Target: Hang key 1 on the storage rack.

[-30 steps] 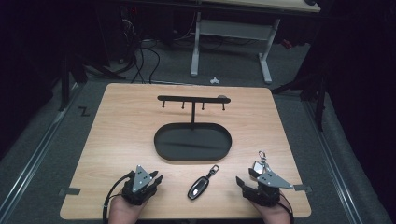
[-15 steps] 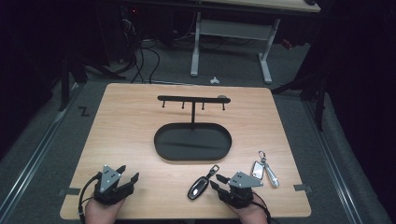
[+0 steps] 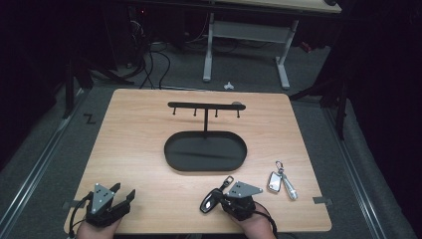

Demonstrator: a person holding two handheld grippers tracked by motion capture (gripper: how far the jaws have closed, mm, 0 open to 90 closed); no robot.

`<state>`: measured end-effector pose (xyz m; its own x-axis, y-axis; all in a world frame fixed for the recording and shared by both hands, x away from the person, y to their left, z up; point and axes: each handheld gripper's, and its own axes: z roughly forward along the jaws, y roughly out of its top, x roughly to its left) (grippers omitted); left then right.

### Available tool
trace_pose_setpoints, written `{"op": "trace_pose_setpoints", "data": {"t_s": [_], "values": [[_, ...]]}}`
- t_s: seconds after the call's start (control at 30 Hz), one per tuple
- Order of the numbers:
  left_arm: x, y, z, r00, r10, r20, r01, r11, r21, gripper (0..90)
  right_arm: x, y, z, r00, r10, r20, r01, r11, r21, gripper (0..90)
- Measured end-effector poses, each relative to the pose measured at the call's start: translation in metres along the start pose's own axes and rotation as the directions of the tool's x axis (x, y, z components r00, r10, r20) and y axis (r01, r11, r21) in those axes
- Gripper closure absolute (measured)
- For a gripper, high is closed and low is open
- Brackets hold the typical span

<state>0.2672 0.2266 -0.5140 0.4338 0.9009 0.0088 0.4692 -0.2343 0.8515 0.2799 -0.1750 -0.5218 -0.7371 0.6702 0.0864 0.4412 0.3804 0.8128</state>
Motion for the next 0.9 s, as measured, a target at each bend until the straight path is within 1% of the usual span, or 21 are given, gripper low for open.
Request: {"op": "trace_pose_setpoints", "data": {"t_s": [0.13, 0.27, 0.37, 0.4, 0.5, 0.6, 0.77, 0.8, 0.83, 0.9], "values": [[0.002, 0.000, -0.002, 1.0000, -0.007, 0.002, 0.007, 0.9999, -0.007, 42.4, 0.002, -0.001, 0.005, 1.0000, -0.010, -0.001, 0.010, 1.000, 0.027, 89.3], [0.001, 0.003, 0.000, 0.9999, -0.006, 0.012, 0.006, 0.9998, -0.016, 42.3, 0.000, -0.003, 0.001, 0.9997, -0.019, 0.014, 0.019, 0.999, 0.026, 89.3], [-0.003, 0.007, 0.002, 0.9995, 0.012, 0.028, -0.012, 0.9994, -0.033, 42.2, -0.001, -0.006, -0.004, 0.9995, -0.014, 0.028, 0.014, 1.000, 0.026, 89.4], [-0.006, 0.009, 0.004, 0.9991, 0.024, 0.035, -0.023, 0.9990, -0.040, 42.1, -0.002, -0.007, -0.005, 0.9994, -0.014, 0.032, 0.013, 1.000, 0.029, 89.4], [-0.013, 0.015, 0.009, 0.9974, 0.050, 0.052, -0.047, 0.9975, -0.053, 42.0, -0.004, -0.012, -0.012, 0.9982, -0.012, 0.058, 0.010, 0.999, 0.035, 89.4], [-0.018, 0.019, 0.017, 0.9951, 0.068, 0.072, -0.065, 0.9966, -0.051, 41.9, -0.008, -0.017, -0.020, 0.9966, -0.003, 0.082, 0.000, 0.999, 0.034, 89.4], [-0.027, 0.027, 0.030, 0.9899, 0.092, 0.108, -0.086, 0.9947, -0.056, 41.8, -0.016, -0.028, -0.037, 0.9907, 0.022, 0.134, -0.027, 0.999, 0.034, 89.2], [-0.027, 0.027, 0.030, 0.9899, 0.092, 0.108, -0.086, 0.9947, -0.056, 41.8, -0.016, -0.028, -0.037, 0.9907, 0.022, 0.134, -0.027, 0.999, 0.034, 89.2], [-0.030, 0.030, 0.033, 0.9880, 0.101, 0.117, -0.094, 0.9937, -0.060, 41.8, -0.020, -0.031, -0.044, 0.9883, 0.032, 0.149, -0.037, 0.999, 0.031, 85.7], [-0.035, 0.034, 0.039, 0.9848, 0.114, 0.131, -0.106, 0.9923, -0.064, 41.7, -0.020, -0.033, -0.050, 0.9871, 0.041, 0.155, -0.045, 0.999, 0.017, 84.7]]}}
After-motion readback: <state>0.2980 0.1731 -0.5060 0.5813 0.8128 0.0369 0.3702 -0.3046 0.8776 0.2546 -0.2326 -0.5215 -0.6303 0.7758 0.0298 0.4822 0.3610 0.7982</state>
